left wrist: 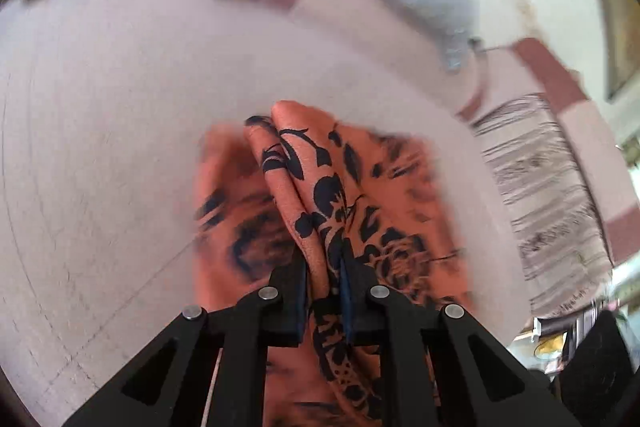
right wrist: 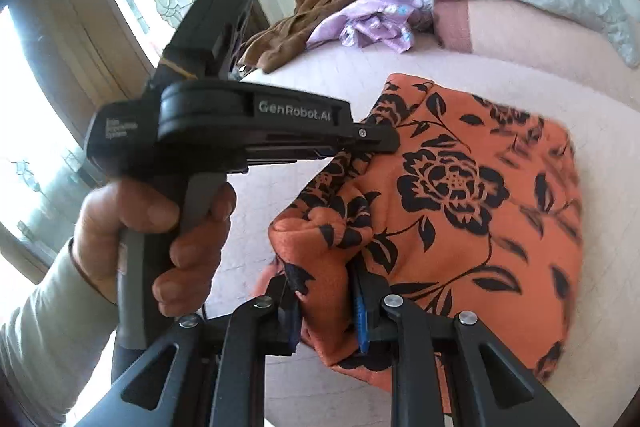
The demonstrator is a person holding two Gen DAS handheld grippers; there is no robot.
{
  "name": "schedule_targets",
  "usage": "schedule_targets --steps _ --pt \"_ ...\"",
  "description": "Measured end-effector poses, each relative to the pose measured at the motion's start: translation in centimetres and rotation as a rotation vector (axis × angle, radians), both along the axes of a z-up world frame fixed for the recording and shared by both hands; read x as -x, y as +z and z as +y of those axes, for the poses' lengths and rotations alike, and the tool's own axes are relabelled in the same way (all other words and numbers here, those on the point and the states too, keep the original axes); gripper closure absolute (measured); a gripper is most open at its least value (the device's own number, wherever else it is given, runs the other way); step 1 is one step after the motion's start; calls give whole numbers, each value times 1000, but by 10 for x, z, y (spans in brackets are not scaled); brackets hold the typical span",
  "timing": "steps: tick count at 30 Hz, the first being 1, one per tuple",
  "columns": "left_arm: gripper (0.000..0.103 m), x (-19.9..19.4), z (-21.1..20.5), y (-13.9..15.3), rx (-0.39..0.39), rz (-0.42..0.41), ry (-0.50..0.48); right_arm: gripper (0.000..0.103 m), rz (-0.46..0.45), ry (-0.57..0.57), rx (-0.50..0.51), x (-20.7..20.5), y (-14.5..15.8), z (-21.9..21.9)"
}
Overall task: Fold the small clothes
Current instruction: 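Grasp the blouse side with the left tool while the right tool grasps beside it, fold inward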
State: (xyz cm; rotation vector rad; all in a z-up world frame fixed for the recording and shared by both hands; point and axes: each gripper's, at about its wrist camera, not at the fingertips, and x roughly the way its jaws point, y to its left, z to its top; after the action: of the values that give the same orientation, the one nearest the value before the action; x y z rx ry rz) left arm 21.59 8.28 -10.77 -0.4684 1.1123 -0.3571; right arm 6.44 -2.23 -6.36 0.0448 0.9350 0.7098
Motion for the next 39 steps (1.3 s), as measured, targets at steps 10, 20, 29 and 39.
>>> schedule_targets --steps 10,20,29,39 --pt "89 13 17 29 -11 -104 11 81 52 27 -67 -2 -7 17" --pt "89 15 26 10 -27 -54 35 81 135 43 -100 4 -28 20" --pt "83 16 36 -13 -33 25 82 71 142 60 -108 15 -40 21" --pt "75 88 39 35 37 -9 182 33 113 41 -179 50 -38 -27"
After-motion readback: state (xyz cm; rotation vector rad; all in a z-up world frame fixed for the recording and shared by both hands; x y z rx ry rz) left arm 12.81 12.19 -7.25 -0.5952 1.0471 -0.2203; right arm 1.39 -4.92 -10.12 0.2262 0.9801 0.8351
